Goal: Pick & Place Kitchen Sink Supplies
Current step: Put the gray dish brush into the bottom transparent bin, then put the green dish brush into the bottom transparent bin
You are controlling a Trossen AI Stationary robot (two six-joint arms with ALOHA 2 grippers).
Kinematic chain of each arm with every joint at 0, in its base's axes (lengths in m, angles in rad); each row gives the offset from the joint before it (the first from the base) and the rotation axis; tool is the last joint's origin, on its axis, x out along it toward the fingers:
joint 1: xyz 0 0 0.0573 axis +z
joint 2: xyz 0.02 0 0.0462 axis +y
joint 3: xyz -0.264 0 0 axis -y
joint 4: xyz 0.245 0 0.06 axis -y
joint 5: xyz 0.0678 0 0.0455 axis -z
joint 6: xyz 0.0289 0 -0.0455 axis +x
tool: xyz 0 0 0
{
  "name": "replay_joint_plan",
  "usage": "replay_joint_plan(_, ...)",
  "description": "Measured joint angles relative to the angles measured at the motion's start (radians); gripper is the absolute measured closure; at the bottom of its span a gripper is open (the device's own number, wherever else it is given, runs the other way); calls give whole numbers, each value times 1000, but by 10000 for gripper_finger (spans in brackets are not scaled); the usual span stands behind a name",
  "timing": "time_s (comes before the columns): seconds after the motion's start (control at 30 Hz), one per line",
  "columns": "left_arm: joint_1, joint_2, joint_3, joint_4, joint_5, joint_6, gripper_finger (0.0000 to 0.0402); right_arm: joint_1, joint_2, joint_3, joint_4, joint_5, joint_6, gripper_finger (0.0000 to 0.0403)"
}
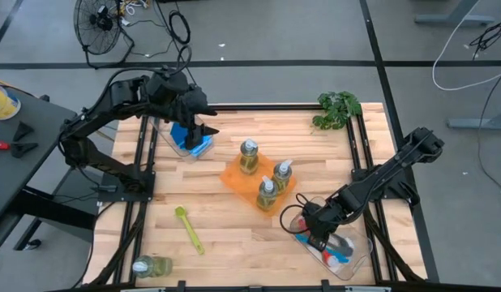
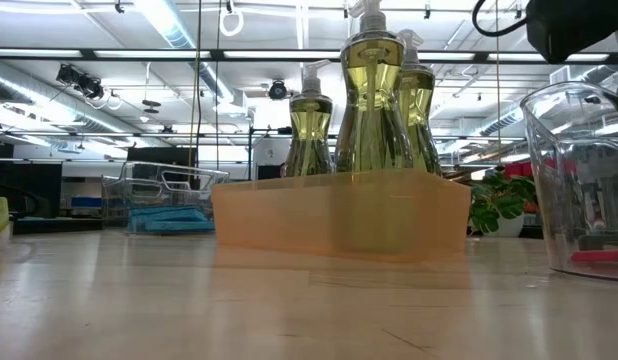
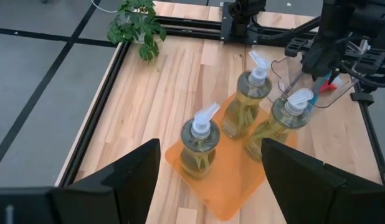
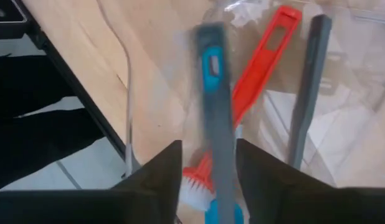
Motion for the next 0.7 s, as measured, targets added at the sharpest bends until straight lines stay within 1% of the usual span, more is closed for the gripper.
replay_joint_plan(0.2, 0, 0, 0, 0, 0, 0, 122, 0, 0, 0, 10, 2, -2, 179)
replay_joint_plan(0.33, 0, 0, 0, 0, 0, -6, 122, 0, -2, 0, 71, 2, -11, 150)
replay_joint_plan(0.4, -1, -4, 0, -1, 2, -11, 122, 0, -3, 0, 117, 1, -21, 145)
replay_joint_plan(0.53, -12, -20, 0, -2, 51, -17, 122, 0, -11, 0, 227, 4, -63, 143)
replay_joint_plan(0.7, -35, -43, 1, -5, 94, -38, 122, 0, -34, 0, 327, 69, -124, 151)
